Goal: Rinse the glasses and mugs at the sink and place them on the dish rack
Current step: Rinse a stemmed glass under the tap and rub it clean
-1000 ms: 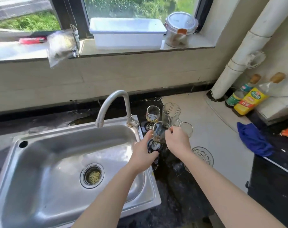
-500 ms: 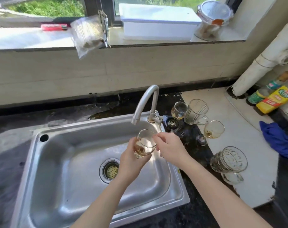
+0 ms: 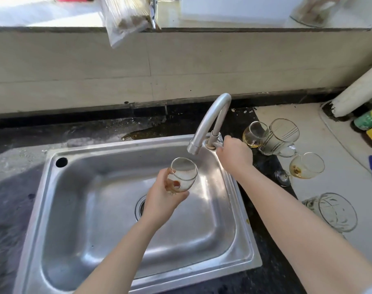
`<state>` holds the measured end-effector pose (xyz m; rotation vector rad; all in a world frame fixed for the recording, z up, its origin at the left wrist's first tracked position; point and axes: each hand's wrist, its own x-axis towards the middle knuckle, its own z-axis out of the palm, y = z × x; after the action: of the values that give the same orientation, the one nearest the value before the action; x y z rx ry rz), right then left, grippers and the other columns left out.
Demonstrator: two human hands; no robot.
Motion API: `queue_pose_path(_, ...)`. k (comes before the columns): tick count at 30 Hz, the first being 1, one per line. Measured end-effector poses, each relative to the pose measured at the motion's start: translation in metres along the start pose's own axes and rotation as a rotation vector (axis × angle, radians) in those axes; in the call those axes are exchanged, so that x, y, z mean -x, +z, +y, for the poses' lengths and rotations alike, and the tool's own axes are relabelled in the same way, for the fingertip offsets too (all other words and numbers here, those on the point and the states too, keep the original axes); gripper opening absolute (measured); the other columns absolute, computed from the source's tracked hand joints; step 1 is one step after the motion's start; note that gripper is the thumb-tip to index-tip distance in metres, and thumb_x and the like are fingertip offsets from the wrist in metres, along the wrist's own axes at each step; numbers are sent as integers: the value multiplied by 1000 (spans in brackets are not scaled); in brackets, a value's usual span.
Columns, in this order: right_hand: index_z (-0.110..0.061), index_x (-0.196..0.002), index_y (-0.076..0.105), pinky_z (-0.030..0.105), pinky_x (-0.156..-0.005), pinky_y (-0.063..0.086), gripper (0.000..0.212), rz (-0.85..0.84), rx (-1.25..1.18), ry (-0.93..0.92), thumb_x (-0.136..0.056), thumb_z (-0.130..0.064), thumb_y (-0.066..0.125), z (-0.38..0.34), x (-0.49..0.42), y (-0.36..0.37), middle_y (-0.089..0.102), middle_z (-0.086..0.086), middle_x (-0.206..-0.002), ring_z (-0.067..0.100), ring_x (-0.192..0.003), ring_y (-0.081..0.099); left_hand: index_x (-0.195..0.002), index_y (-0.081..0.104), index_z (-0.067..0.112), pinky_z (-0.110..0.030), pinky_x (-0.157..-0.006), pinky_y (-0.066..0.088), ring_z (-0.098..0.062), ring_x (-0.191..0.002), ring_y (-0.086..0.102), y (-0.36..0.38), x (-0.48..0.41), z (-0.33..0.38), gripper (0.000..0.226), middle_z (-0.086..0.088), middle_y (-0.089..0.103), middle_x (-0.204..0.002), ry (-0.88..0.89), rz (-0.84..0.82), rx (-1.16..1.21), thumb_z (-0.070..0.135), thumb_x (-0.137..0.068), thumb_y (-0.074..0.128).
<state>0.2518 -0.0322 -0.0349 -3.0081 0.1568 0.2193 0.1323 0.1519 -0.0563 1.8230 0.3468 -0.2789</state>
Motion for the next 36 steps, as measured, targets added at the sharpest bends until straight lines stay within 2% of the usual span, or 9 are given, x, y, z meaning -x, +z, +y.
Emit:
queue_pose_path(4, -11, -107, 57, 30, -64, 37, 14, 24, 226, -84, -94, -17, 54, 2, -7, -2, 66, 7, -102, 26, -95, 64, -101, 49, 43, -29, -77, 50, -12, -86, 64, 2, -6, -1, 52, 6, 66, -92, -10, 1, 4, 14, -73, 80)
queue_pose_path(8, -10, -120, 54, 30, -66, 40, 25, 23, 326, -154, -95, -10, 51, -1, -9, -2, 65, 6, -105, 27, -99, 64, -106, 51, 41, -31, -80, 51, -12, -85, 65, 3, -8, -2, 52, 5, 67, -92, -11, -1, 10, 15, -72, 81)
queue_pose_path(15, -10, -112, 57, 33, -73, 47, 27, -25, 322, -210, -90, 3, 50, -5, -4, 0, 65, 7, -107, 27, -100, 63, -103, 50, 43, -28, -78, 51, -11, -84, 65, 3, -8, -3, 52, 8, 67, -90, -14, 7, 37, 15, -71, 81)
queue_pose_path(20, -10, -112, 57, 32, -71, 47, 24, -7, 309, -231, -92, 1, 51, -6, -1, -2, 65, 7, -105, 26, -97, 63, -101, 50, 44, -29, -78, 50, -14, -85, 64, 3, -8, -4, 53, 4, 65, -91, -10, 17, 33, 15, -71, 81)
queue_pose_path(26, -8, -112, 56, 33, -70, 49, 25, -7, 331, -255, -89, 3, 54, -4, 0, 2, 66, 7, -102, 26, -94, 65, -108, 53, 38, -26, -81, 52, -8, -89, 65, 4, -9, -8, 54, 12, 68, -95, -7, 26, 20, 16, -69, 83)
queue_pose_path(30, -7, -113, 55, 31, -65, 44, 27, -13, 340, -283, -88, 3, 54, -3, 1, 2, 67, 6, -100, 26, -93, 66, -111, 54, 34, -26, -80, 52, -8, -89, 66, 4, -6, -9, 55, 12, 69, -95, -13, 36, 12, 15, -68, 83)
queue_pose_path(33, -8, -112, 56, 31, -61, 38, 20, 94, 258, -287, -93, -8, 50, -1, 7, -7, 64, 7, -102, 26, -92, 63, -111, 54, 34, -18, -69, 52, -9, -88, 66, 2, -4, -6, 54, 11, 69, -97, -26, 27, 18, 15, -69, 82)
queue_pose_path(35, -7, -106, 60, 30, -60, 35, 18, 201, 44, -306, -94, -17, 51, 2, 21, -13, 59, 4, -93, 23, -83, 57, -110, 55, 35, -15, -65, 51, -9, -88, 66, 0, -2, -4, 53, 11, 69, -97, -33, 27, 27, 14, -69, 82)
queue_pose_path(36, -10, -101, 61, 30, -61, 36, 16, 162, -141, -283, -94, -21, 52, 1, 30, -18, 55, 0, -88, 20, -79, 54, -110, 55, 35, -15, -65, 51, -8, -89, 66, 0, -2, -3, 53, 12, 69, -98, -36, 28, 29, 14, -69, 83)
